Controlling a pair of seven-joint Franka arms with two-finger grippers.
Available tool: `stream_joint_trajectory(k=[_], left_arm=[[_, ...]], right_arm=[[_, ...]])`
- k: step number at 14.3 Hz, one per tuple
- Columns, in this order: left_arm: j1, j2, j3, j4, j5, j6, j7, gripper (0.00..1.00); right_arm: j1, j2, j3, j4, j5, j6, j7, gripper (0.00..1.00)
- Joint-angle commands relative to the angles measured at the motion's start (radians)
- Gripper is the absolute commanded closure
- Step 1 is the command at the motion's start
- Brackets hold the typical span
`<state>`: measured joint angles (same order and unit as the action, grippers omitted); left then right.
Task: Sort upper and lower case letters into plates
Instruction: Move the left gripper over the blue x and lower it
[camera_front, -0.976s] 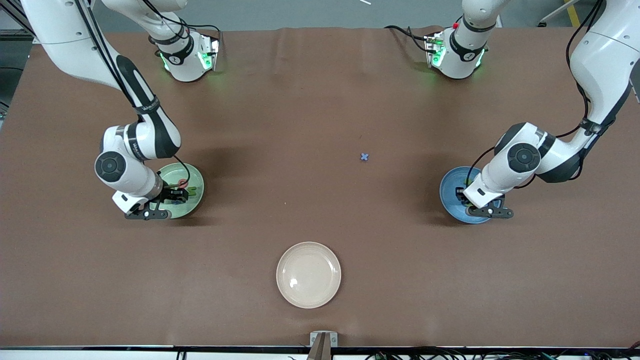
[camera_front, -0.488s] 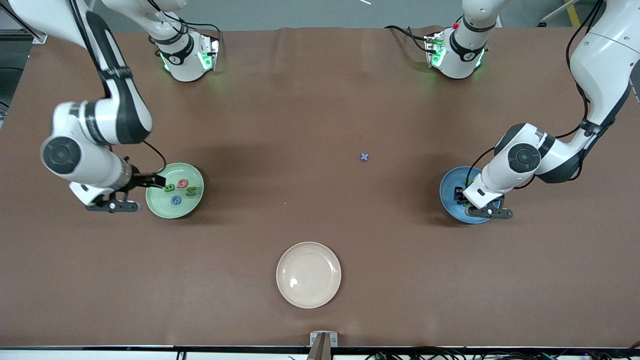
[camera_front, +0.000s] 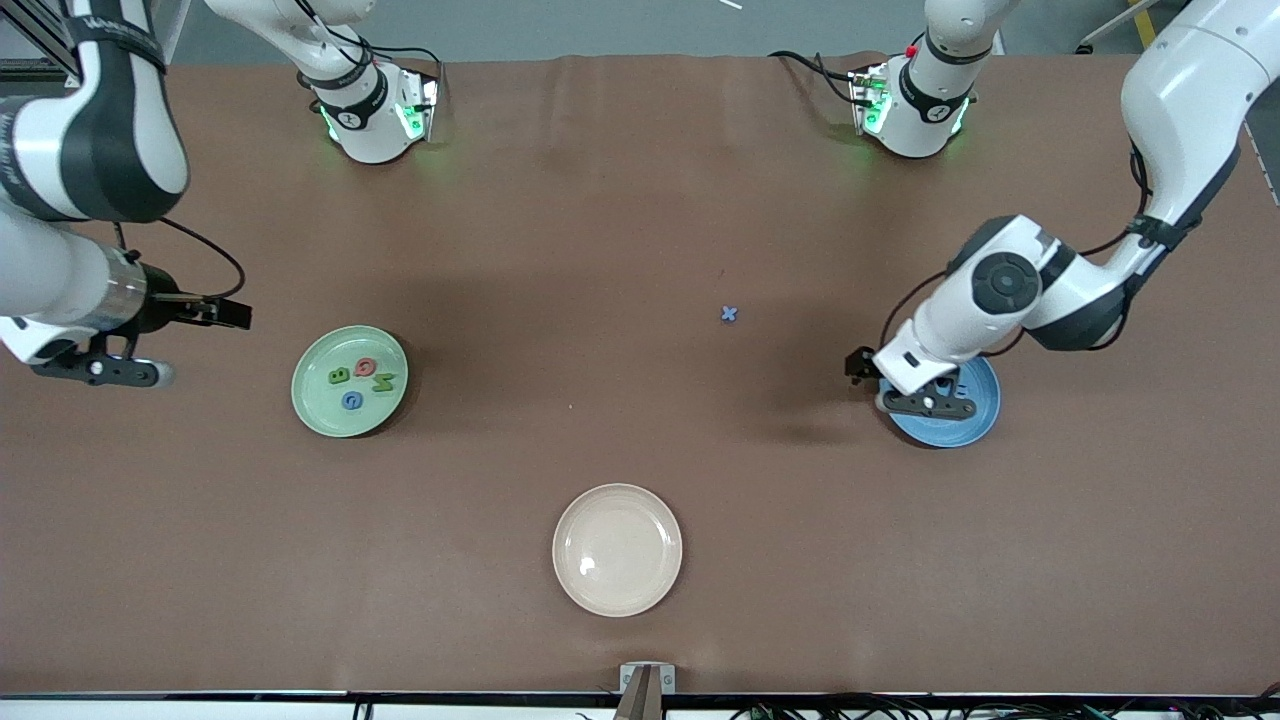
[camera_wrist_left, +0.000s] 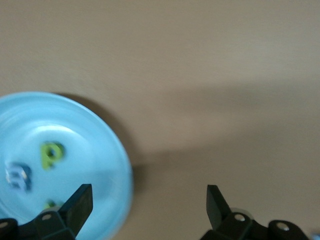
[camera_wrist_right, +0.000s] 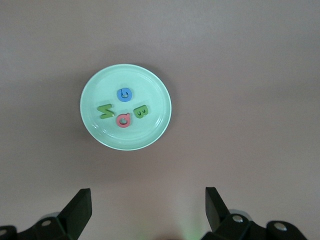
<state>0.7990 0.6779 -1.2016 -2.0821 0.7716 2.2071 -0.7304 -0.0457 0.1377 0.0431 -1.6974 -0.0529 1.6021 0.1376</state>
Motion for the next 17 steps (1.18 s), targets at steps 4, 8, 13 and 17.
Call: stream_joint_trajectory(k=[4, 8, 13, 17], left_arm=[[-0.072, -0.026, -0.13, -0.059, -0.028, -0.067, -0.239, 0.0], [-0.26, -0.012, -0.046, -0.038, -0.009, 0.014, -0.377, 0.0], [-0.473, -0.008, 0.132, -0.038, 0.118, 0.143, -0.545, 0.0], [-0.558, 0.005, 0.206, -0.041, 0.129, 0.16, -0.601, 0.0]], right_arm=[[-0.025, 0.051, 0.014, 0.163, 0.03, -0.103, -0.023, 0.0], [-0.02, 0.063, 0.014, 0.232, 0.015, -0.146, -0.027, 0.0], [-0.022, 0.059, 0.018, 0.231, 0.028, -0.142, -0.029, 0.0], [-0.019, 0.039, 0.02, 0.205, 0.03, -0.126, -0.053, 0.0]])
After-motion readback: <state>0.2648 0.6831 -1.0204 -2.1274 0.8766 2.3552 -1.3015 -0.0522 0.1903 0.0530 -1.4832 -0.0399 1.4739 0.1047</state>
